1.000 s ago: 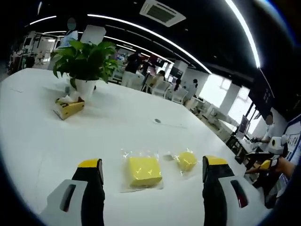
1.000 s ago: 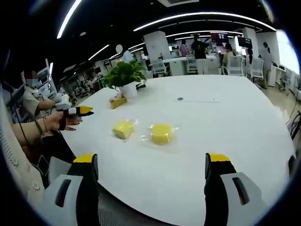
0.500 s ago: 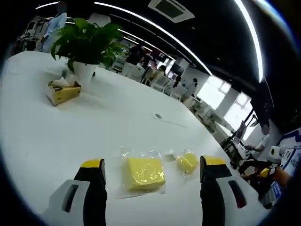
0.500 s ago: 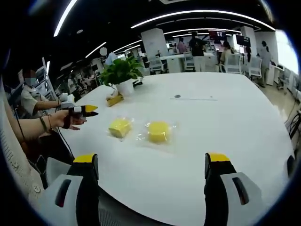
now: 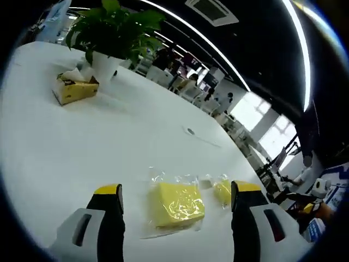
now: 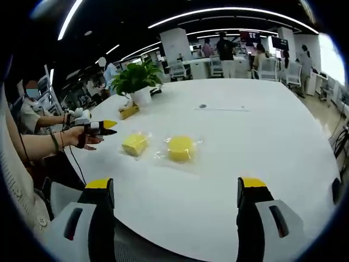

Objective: Compare the silicone blocks by pressing each to a similar depth, holding the contact briefly, and releasing to observe deformation and rebound differences across the visible hardness samples.

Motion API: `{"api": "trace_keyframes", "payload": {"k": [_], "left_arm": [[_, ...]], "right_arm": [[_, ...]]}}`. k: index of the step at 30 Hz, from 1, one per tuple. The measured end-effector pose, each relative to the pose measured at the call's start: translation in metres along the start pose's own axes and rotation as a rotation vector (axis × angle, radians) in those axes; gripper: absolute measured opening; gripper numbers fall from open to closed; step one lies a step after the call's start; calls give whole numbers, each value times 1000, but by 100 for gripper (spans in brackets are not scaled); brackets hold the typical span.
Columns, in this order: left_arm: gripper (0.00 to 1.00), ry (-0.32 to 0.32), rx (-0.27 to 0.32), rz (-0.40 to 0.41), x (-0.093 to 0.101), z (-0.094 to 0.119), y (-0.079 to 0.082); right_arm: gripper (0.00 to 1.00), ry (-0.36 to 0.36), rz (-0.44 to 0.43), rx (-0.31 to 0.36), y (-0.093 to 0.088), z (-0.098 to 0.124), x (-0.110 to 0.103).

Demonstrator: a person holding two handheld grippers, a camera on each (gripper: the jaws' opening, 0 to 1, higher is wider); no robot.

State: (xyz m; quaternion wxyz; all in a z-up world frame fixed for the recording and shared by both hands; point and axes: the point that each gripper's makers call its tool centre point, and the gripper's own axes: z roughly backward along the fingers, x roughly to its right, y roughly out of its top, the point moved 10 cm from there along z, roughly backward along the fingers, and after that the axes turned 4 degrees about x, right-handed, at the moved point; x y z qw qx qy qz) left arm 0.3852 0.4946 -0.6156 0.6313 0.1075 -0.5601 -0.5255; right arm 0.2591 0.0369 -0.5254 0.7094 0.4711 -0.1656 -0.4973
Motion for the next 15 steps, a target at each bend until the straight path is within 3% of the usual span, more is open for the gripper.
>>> {"api": "trace_keyframes", "payload": {"k": [15], "left_arm": [[76,-40,-16,116,-41,-40,-6]], "right_arm": [[88,-25,4,-53,-2,-10,0]]}}
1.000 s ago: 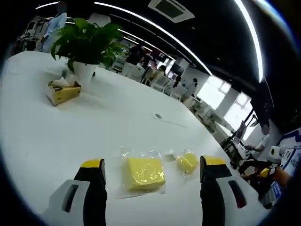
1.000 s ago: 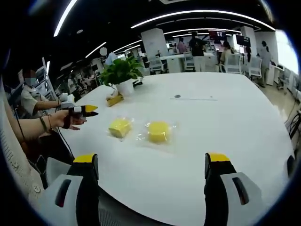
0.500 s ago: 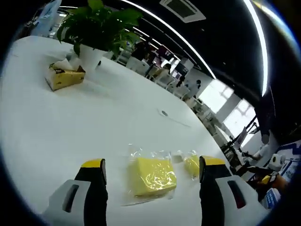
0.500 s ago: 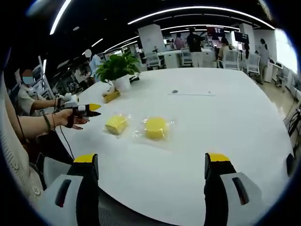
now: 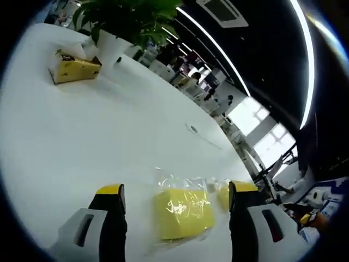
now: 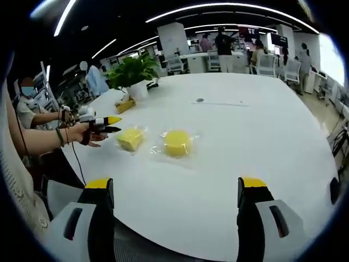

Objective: Compare the silicone blocks by pressing each to a similar depth, holding the contact briefly, and releasing to observe deformation and rebound differences across the visible hardness samples.

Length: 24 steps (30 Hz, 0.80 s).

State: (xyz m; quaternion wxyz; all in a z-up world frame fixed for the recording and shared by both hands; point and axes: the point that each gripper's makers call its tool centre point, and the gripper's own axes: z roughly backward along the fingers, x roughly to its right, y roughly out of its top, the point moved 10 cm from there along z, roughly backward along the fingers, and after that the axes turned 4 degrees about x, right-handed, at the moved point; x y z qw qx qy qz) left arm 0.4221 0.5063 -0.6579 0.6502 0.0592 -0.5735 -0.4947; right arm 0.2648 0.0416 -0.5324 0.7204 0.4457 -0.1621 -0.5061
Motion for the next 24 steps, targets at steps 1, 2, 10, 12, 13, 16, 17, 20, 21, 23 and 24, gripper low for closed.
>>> {"api": "trace_keyframes", "payload": {"k": [1,2,10,12,13,16,17,20,21,23,24], "left_arm": [[76,-3,2,4,-1,-1,0],[76,-11,4,14,-2,-3,0],[70,-52,-1,63,-10,-15,-4],[69,-59,-2,90,-12,-18,-5],[69,-62,1,103,-14,-19,-6],[65,-74,8,131,-15,-23,-7],[63,-81,14,143,-15,-24,-8],[60,-91,23,163,-16,-28,-9],[58,-94,22,169,-16,-29,-9],[55,-100,18,172,-16,-32,-10],[53,-104,14,172,-16,-33,-11]], "right_arm": [[88,-1,-1,-2,0,-1,0],[88,-1,-2,-5,-1,-1,0],[87,-1,-7,-24,-3,-6,0],[87,-1,-8,-31,-3,-7,0],[87,-2,-7,-32,-3,-7,0],[87,-4,-9,-37,-4,-7,1],[87,-5,-8,-39,-4,-7,1],[87,-11,-8,-46,-4,-7,3],[87,-13,-8,-46,-4,-7,3],[87,-15,-9,-47,-3,-8,4],[87,-16,-8,-51,-3,-8,5]]}}
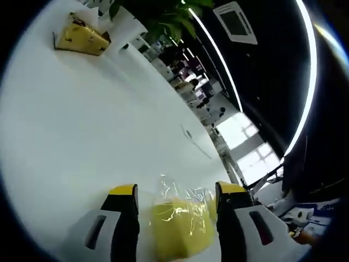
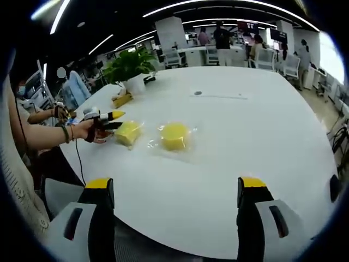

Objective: Compare the silicone blocks by pressing each to a similar depth, holding the contact briefly, and releasing to observe deformation and rebound differences across the visible hardness samples.

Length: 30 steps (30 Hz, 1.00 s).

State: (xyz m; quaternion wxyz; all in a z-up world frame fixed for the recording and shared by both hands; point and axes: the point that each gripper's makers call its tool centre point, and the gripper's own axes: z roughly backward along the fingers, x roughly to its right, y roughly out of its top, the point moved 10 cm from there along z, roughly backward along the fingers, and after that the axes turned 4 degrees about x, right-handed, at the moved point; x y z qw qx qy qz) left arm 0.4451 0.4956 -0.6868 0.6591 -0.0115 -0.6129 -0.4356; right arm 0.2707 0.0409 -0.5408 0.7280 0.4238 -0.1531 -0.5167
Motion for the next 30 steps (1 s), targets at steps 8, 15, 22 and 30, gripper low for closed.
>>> {"api": "trace_keyframes", "payload": {"k": [8,15,22,30], "left_arm": [[33,-17,-18,33,-6,-11,-3],[23,-13,1,101,-12,-9,-6],[13,4,-3,129,-17,-9,-7],[4,-24,-6,161,-14,-9,-7]], "right_arm": [[87,1,2,-11,0,-3,0],[87,1,1,-18,-2,-6,2],[86,3,3,-27,-2,-7,2],[86,7,7,-30,-2,-8,1]]}}
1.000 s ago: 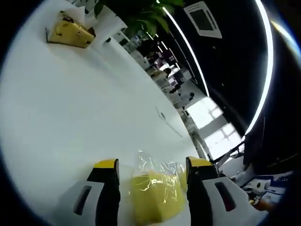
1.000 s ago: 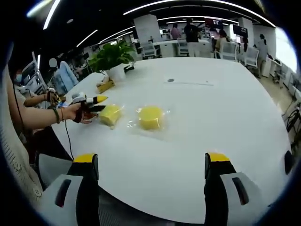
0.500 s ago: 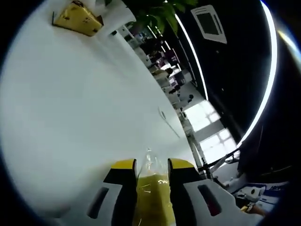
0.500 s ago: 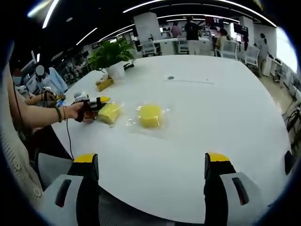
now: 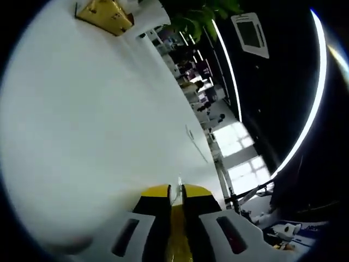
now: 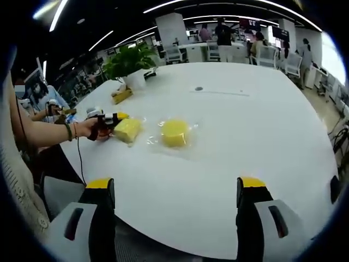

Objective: Compare the silicone blocks by pressing each to a similar depth, holding the contact briefly, and releasing to observe deformation and rebound differences across the visible hardness samples.

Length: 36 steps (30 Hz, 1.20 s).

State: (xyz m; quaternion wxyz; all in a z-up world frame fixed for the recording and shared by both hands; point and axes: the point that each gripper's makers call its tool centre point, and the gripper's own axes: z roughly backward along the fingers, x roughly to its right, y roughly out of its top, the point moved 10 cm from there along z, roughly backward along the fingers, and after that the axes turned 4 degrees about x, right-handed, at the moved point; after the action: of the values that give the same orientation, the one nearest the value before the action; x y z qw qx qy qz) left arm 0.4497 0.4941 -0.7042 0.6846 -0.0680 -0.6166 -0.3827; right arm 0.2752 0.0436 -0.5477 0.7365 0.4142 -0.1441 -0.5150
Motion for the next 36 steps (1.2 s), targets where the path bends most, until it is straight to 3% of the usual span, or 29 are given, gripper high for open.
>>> {"api": "trace_keyframes", "payload": {"k": [2,12,14,26,36], "left_arm": [[2,-3,-10,-45,3,0,-2],[0,-8,-29,-56,19,1,-8],[0,4,-30,-130,24,1,-7],[0,25,-72,-297,53,5,-12],[0,19,-75,-422,101,16,-27]], "right_arm": [[86,1,1,-1,0,0,0],[85,3,2,6,1,1,-2],[85,6,3,11,1,1,-3],[85,26,20,46,3,9,-7],[85,49,28,86,2,16,-10]]}}
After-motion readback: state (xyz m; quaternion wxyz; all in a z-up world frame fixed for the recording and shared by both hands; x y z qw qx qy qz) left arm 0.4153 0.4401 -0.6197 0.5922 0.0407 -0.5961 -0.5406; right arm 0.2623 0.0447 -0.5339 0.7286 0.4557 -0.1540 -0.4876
